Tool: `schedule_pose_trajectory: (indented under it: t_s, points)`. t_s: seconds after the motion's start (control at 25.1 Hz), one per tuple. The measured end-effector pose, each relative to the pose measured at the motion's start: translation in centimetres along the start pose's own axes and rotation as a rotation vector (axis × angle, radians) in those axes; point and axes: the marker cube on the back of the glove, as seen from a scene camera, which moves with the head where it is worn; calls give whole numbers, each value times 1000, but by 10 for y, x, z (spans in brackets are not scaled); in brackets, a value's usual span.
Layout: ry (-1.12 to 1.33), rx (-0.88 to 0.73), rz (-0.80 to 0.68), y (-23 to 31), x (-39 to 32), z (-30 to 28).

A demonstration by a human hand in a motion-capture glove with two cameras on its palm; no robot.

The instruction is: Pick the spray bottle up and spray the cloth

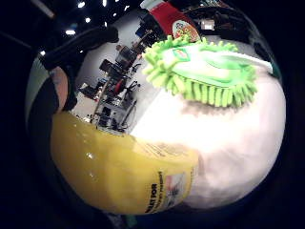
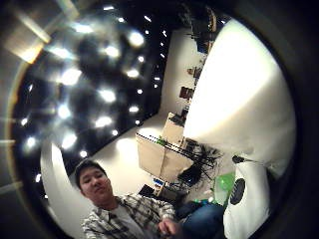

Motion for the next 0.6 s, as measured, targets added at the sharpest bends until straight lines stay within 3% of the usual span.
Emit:
schedule_pose_trajectory:
  t_s: [0.6]
  points:
    - [90, -35, 36, 18, 7, -8]
